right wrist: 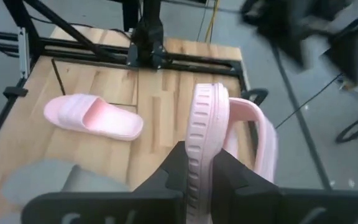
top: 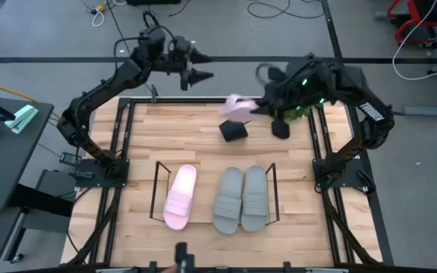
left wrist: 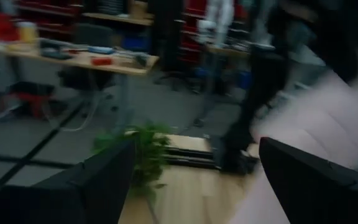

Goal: Pick and place slides into the shelf
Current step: Align the pink slipper with the other pink slipper on the shelf

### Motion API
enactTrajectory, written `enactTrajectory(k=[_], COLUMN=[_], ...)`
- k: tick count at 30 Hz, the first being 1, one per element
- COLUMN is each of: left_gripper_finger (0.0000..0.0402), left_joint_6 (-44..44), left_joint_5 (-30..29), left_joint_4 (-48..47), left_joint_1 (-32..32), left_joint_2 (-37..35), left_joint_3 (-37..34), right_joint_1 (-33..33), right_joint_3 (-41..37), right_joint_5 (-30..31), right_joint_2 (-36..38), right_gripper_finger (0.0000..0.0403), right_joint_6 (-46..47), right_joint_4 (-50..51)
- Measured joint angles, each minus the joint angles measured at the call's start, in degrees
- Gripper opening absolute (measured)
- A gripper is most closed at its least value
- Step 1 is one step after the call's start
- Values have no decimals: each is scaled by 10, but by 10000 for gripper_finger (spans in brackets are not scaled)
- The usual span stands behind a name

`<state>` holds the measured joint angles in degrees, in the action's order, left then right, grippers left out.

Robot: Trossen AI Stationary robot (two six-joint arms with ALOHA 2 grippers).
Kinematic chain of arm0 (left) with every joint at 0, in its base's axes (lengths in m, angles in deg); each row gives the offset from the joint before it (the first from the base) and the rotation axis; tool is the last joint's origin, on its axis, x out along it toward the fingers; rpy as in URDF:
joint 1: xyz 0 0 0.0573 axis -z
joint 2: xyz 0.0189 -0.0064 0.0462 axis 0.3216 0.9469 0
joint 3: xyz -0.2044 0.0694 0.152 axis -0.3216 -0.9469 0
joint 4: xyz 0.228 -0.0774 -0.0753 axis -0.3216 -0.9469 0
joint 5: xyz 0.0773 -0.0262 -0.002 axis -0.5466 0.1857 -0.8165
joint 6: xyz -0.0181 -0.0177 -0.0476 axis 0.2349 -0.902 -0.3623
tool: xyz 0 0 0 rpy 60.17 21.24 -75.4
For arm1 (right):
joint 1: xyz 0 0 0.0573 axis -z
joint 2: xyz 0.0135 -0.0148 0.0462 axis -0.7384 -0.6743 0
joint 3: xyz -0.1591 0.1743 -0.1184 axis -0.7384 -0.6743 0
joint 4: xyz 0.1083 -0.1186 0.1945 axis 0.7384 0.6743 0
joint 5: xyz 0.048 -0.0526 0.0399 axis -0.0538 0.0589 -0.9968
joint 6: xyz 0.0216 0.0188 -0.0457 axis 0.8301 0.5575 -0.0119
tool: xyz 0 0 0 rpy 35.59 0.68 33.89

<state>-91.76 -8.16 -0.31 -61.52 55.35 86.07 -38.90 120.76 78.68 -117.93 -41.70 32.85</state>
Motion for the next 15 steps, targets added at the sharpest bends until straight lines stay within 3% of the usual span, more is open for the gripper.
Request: enactTrajectory(k=[7, 15], left_gripper_finger=[335, 331], left_joint_6=[-100, -180], left_joint_5=[-27, -27], left_joint_4=[7, 8], left_joint_1=[-37, -38], left_joint_2=[-23, -53], left_joint_3=[0, 0], right_joint_1=[-81, -141], right_joint_3=[-74, -168], right_joint_5=[81, 76], right_joint_2=[-6, -5], right_gripper_finger=[33, 33], right_joint_6=[103, 213], right_joint_4=[-16, -119])
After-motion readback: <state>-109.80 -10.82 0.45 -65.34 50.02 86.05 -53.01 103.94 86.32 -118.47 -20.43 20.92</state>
